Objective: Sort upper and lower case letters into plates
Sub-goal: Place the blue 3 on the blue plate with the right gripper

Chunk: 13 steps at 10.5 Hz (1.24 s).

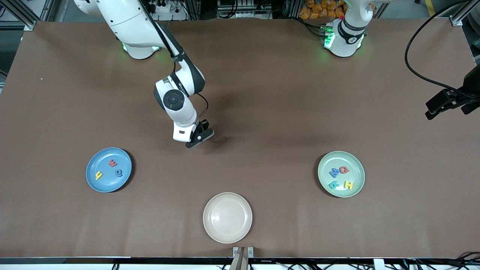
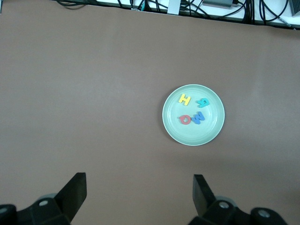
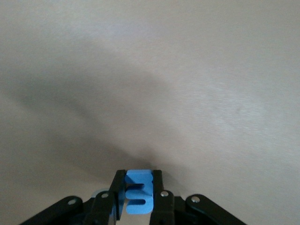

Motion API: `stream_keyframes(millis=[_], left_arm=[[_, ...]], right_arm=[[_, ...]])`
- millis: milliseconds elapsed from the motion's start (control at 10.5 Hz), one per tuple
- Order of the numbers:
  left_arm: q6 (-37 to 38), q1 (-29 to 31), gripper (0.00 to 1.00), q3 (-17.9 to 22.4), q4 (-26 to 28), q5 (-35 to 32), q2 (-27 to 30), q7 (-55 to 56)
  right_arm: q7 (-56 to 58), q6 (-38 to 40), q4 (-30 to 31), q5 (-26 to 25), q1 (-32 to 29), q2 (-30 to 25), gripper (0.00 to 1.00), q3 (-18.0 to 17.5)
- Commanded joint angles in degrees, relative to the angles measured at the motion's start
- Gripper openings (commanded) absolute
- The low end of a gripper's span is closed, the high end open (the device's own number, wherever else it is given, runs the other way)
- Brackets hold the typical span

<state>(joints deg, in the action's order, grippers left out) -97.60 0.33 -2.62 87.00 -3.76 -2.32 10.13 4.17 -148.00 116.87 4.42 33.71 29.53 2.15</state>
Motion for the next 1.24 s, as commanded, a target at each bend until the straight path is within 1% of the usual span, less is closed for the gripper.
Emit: stream_keyframes(millis=[0, 95, 191, 286, 381, 572, 763, 858, 954, 1049, 1144], left_arm=[[1.18, 0.81, 1.00, -0.55, 0.45, 1.91, 0.82, -1.34], [1.62, 0.72, 1.00, -0.64, 0.45, 3.66, 0.74, -1.25], [2.58, 0.72, 1.00, -0.64, 0.53, 4.37, 0.65, -1.25], [3.11, 0.72, 1.00, -0.55, 0.45, 4.29, 0.56, -1.34], [3.29, 0.90, 1.00, -0.64, 0.45, 4.46, 0.56, -1.34], [3.29, 0.72, 1.00, -0.64, 0.45, 4.73, 0.38, -1.34], [3.29, 0.29, 1.00, -0.64, 0.45, 4.73, 0.30, -1.34], [3.29, 0.11, 1.00, -0.64, 0.45, 4.64, 0.21, -1.16], [3.29, 0.11, 1.00, -0.72, 0.45, 4.64, 0.29, -1.16], [3.29, 0.02, 1.00, -0.72, 0.45, 4.73, 0.29, -1.16], [3.29, 0.02, 1.00, -0.72, 0.45, 4.64, 0.21, -1.08]], right_arm=[[4.14, 7.52, -0.49, 0.15, -6.96, -6.31, 0.00, -0.22], [10.70, 10.68, -2.50, 0.06, -11.86, -6.85, 0.00, -0.04], [19.82, 14.02, -5.74, 0.06, -16.96, -6.33, 0.00, -0.13], [28.43, 17.01, -9.25, 0.06, -21.79, -5.37, 0.00, -0.04], [34.61, 17.39, -11.81, 0.06, -25.32, -3.27, 0.00, -0.04], [40.98, 17.13, -13.33, -0.11, -29.91, -1.67, 0.00, -0.04], [43.28, 16.96, -13.95, -0.81, -33.78, -0.71, 0.00, -0.04], [43.37, 16.78, -14.21, -1.69, -35.28, -0.27, 0.10, -0.04], [43.29, 16.78, -15.34, -2.39, -36.07, -0.18, 0.75, -0.04], [43.11, 16.95, -16.05, -2.22, -37.21, 0.00, 1.00, -0.13], [42.50, 17.30, -16.14, -1.87, -37.14, -0.09, 1.00, -0.13]])
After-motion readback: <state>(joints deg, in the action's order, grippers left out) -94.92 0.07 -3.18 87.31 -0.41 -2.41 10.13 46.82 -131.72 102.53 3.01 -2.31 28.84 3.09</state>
